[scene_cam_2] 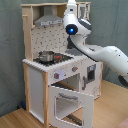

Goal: Play with the kitchen

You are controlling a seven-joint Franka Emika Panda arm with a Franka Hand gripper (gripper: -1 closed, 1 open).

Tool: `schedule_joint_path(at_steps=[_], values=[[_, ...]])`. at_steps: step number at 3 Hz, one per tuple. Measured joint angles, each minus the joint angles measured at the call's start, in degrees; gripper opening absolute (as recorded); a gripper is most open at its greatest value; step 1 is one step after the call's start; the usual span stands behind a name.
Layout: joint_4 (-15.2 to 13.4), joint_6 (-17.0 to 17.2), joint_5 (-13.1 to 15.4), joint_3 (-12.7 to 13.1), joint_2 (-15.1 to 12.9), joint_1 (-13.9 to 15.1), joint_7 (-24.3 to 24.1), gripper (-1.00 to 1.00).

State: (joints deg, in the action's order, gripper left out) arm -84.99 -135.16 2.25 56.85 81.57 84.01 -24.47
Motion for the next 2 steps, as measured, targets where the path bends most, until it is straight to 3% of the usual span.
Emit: schedule_joint_path(at_steps=[1,2], values=[[1.1,3.8,-3.8,0.9,-1.4,1.0,0.0,-1.0],[1.0,8.9,-3.8,2.3,-3.9,1.1,0.0,-1.0]])
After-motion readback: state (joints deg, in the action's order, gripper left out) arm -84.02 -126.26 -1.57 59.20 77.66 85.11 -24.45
